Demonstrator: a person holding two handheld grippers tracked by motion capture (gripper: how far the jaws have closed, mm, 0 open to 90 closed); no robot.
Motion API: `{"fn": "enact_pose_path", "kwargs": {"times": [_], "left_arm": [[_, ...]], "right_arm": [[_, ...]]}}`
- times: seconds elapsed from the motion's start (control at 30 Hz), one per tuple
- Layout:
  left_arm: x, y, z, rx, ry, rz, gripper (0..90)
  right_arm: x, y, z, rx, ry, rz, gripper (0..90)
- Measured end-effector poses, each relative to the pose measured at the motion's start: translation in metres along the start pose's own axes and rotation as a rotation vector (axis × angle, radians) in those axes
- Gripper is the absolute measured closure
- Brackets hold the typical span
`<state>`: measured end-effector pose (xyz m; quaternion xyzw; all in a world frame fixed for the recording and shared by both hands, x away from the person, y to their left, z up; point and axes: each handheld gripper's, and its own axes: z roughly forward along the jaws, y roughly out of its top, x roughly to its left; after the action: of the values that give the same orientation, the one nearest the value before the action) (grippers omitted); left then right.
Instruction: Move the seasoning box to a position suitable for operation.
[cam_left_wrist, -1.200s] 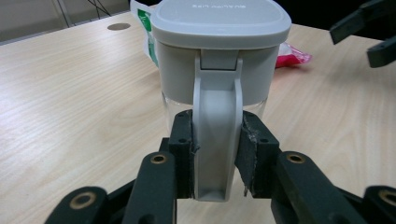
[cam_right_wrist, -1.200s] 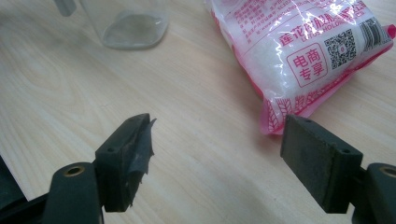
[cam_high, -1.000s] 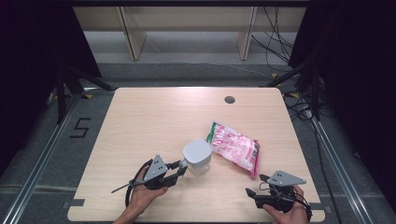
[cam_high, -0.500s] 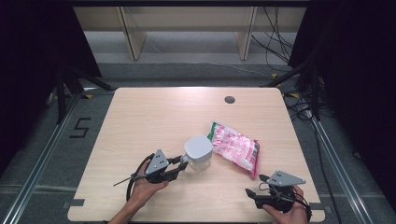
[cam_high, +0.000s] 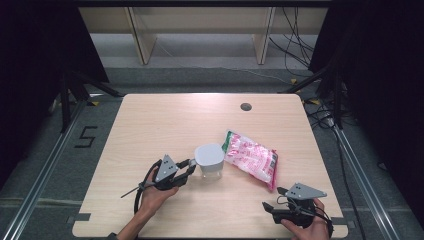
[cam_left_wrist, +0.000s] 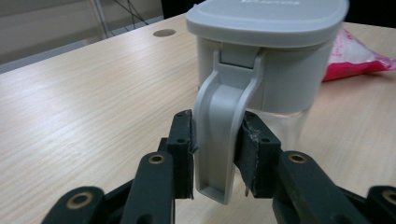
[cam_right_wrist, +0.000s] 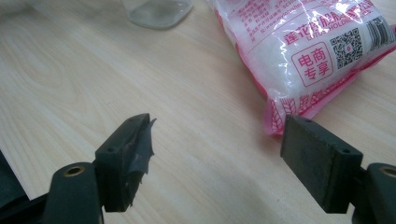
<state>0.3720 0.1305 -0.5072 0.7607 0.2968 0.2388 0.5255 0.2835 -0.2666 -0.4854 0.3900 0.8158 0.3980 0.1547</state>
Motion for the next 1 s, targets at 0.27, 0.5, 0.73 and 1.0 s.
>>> {"fn": "enact_pose_path", "kwargs": {"times": [0.27, 0.5, 0.73, 1.0], "left_arm": [[0.002, 0.002, 0.004, 0.009, -0.001, 0.000, 69.7], [0.000, 0.002, 0.005, 0.009, -0.013, 0.003, 69.6], [-0.003, 0.003, 0.009, 0.004, -0.034, 0.007, 69.6], [-0.007, 0.004, 0.012, 0.000, -0.083, 0.009, 69.7]], "right_arm": [[-0.001, 0.000, 0.001, -0.012, 0.000, -0.022, 26.0], [-0.001, 0.000, 0.001, -0.010, 0.005, -0.026, 26.0], [-0.001, 0.000, 0.001, -0.003, 0.011, -0.015, 26.1], [0.000, 0.000, 0.001, -0.002, 0.017, -0.016, 26.0]]}}
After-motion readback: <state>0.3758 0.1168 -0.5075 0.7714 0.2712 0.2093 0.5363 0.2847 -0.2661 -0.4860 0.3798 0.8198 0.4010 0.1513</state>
